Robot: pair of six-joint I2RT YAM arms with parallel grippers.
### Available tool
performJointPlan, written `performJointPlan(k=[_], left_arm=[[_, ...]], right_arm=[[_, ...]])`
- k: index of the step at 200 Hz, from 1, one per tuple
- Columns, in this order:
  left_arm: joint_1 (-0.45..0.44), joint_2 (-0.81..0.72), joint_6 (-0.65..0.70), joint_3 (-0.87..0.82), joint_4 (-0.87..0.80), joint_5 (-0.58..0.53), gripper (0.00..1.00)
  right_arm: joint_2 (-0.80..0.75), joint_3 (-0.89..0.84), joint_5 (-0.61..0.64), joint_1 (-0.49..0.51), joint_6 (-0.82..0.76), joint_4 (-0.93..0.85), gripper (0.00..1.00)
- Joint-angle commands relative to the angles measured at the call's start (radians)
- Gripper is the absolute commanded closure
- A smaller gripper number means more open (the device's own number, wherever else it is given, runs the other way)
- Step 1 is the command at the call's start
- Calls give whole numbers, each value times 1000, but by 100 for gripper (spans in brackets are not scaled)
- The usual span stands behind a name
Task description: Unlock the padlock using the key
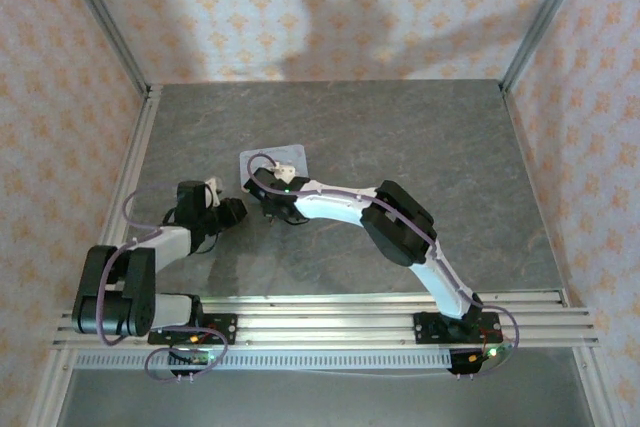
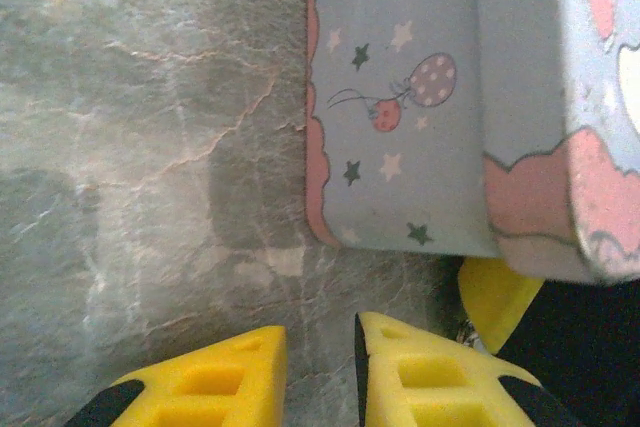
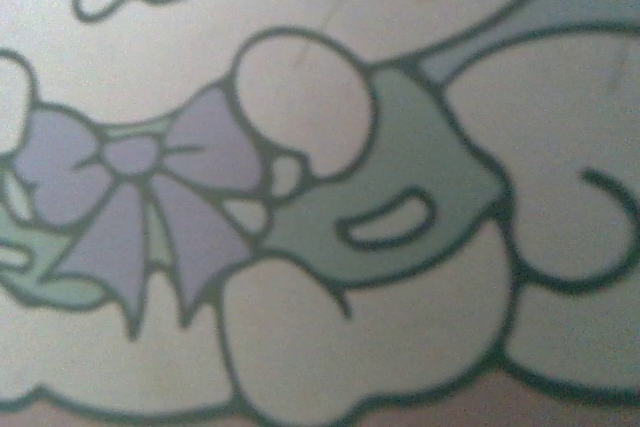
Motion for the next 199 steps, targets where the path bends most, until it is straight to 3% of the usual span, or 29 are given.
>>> performJointPlan(k=[1, 51, 87, 134, 169, 199], left_arm=[[8, 51, 14, 50, 90, 72, 75], [-7, 144, 12, 92, 205, 171, 73], [-29, 96, 42, 89, 181, 169, 70], [-81, 0, 39, 24, 184, 189, 67], [-180, -22, -43, 5, 270, 206, 66], [-211, 55, -203, -11, 501, 253, 67]], right_arm=[[-32, -5, 44, -6, 11, -39, 91], [-170, -171, -17, -56, 97, 84, 100], [-276, -258, -60, -100, 160, 147, 100], [-306, -257, -152, -137, 223, 140, 100], [-300, -272, -212, -143, 261, 174, 100], [-301, -296, -265, -154, 307, 217, 100]])
